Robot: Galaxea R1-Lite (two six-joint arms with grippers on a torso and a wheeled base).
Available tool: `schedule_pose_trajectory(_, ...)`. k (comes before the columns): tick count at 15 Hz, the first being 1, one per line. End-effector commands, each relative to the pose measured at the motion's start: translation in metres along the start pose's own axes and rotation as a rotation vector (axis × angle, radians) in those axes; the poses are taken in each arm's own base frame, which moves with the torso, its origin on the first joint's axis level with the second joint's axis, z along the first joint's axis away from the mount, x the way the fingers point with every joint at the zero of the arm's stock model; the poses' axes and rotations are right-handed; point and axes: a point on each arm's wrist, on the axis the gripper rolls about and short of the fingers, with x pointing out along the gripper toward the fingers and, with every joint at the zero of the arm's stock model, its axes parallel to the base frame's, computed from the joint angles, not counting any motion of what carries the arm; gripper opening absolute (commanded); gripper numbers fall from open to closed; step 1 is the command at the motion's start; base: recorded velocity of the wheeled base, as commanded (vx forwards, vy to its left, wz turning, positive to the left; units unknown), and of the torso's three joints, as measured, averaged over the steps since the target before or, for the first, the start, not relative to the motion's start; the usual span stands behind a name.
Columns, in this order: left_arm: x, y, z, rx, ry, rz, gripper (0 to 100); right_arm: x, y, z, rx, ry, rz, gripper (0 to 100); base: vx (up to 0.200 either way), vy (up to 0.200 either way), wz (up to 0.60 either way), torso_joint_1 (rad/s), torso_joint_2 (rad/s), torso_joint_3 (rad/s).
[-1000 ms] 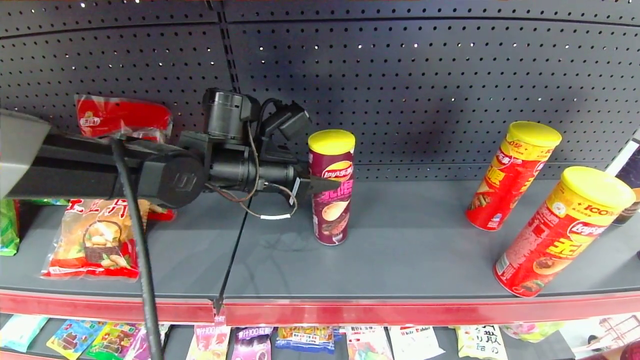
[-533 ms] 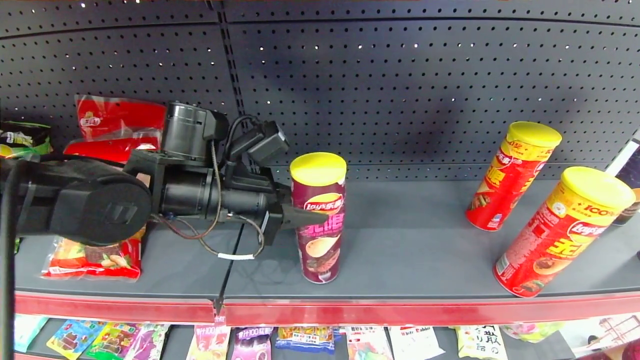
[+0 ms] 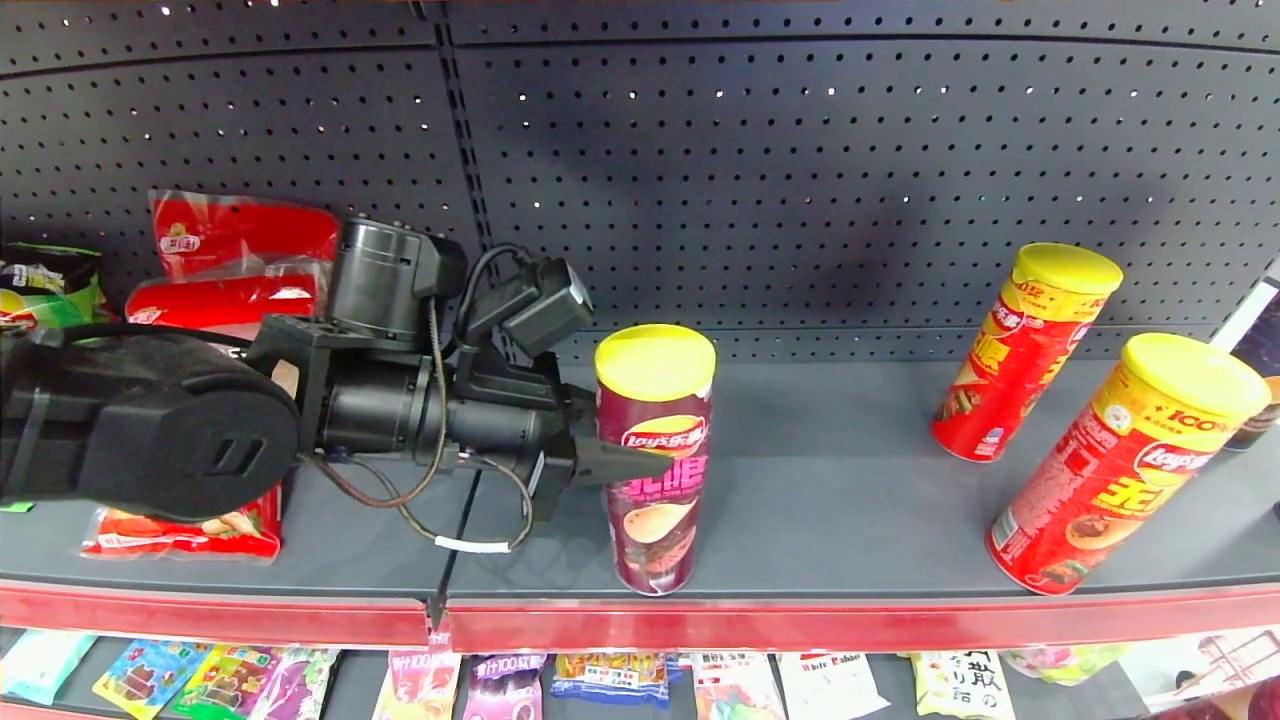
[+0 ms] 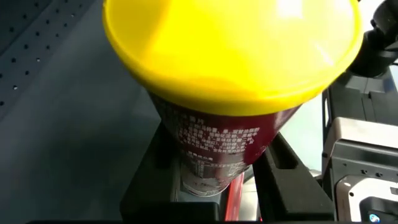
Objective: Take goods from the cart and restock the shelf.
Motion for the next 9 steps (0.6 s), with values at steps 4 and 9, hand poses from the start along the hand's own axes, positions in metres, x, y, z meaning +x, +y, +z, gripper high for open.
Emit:
schedule_pose_trajectory(4, 0.001, -0.001, -0.005, -0.010, 0.013, -0.002, 0, 0.000, 0.000, 0.000, 0.000, 0.003, 0.001, 0, 0.000, 0.000, 0.00, 0.000, 0.00, 0.000)
schedule_pose_trajectory(9, 0.002, -0.003, -0.012, -0.028, 0.030, -0.009, 0, 0.002, 0.000, 0.001, 0.000, 0.012, 0.004, 0, 0.000, 0.000, 0.00, 0.000, 0.00, 0.000)
